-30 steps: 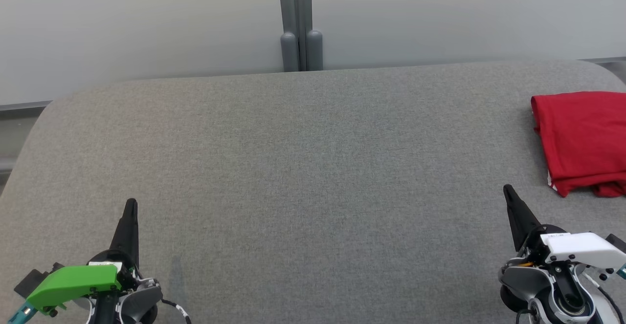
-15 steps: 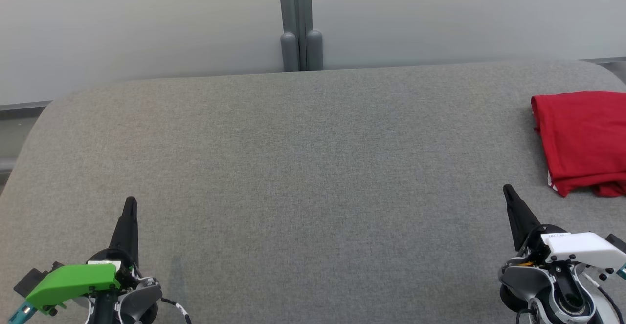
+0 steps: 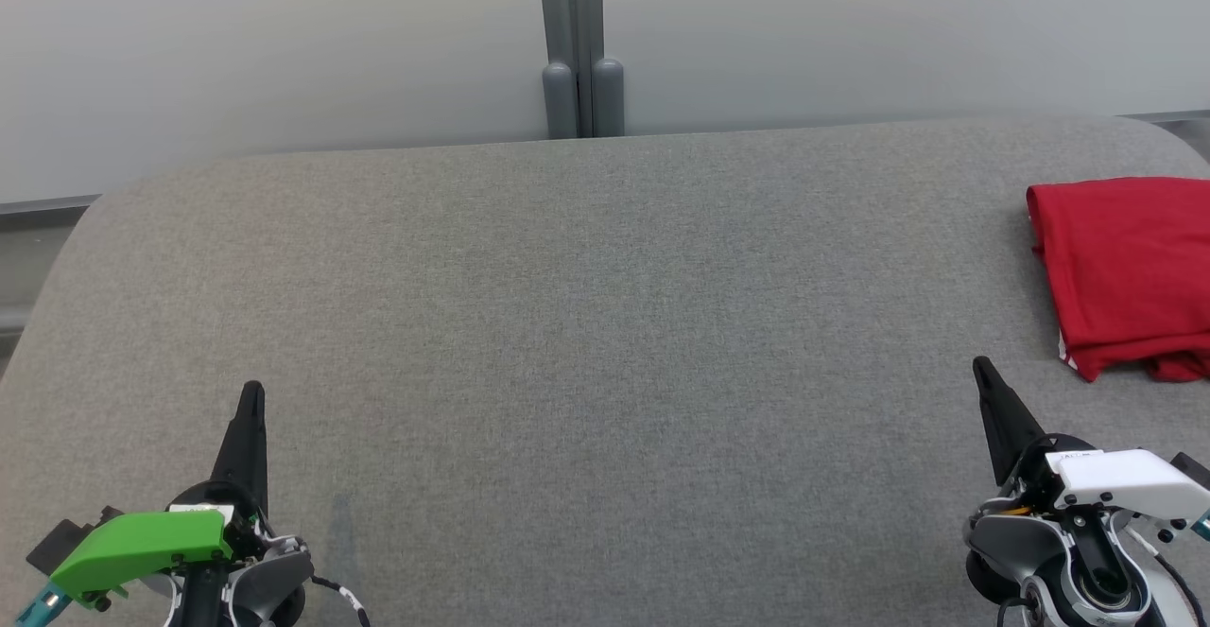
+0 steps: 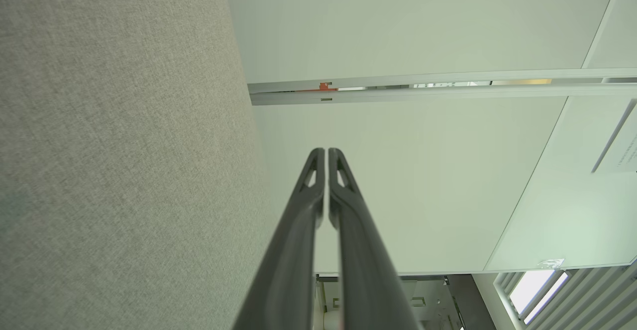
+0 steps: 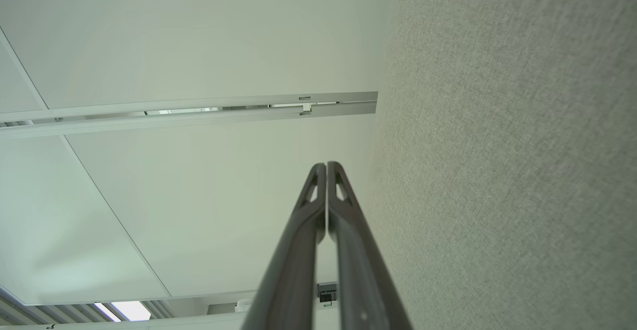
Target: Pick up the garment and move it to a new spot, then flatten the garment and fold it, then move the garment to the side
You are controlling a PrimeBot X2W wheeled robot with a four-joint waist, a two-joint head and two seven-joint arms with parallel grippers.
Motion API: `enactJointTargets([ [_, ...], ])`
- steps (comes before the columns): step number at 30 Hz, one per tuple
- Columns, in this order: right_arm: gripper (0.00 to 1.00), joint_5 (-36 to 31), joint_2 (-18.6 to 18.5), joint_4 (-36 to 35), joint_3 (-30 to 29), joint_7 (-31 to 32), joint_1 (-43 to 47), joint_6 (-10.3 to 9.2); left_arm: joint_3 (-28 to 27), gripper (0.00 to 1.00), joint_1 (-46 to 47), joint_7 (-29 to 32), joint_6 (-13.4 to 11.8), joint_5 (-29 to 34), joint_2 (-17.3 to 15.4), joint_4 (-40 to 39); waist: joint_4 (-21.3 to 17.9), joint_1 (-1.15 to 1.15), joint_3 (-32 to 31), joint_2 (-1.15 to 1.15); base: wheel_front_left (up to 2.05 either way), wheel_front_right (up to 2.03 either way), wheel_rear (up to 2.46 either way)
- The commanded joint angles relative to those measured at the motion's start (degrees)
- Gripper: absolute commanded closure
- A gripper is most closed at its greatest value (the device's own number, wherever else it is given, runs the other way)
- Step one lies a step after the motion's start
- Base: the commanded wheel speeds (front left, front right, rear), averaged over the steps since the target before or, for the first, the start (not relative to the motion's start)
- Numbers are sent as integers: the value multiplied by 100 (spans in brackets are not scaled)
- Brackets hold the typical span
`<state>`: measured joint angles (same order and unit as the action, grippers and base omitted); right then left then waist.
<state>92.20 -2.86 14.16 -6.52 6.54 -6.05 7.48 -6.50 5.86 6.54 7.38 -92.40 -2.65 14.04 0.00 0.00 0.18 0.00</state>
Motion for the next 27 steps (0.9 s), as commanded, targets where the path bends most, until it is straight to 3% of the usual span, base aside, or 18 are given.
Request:
enactJointTargets([
  [1,100,38,-1,-28,-11,21,-31,2,-13,100,65,18,20,-4,-42,-8,0,0,0,0,0,0,0],
  [27,100,39,-1,-28,-10,20,-30,2,-13,100,65,18,20,-4,-42,-8,0,0,0,0,0,0,0],
])
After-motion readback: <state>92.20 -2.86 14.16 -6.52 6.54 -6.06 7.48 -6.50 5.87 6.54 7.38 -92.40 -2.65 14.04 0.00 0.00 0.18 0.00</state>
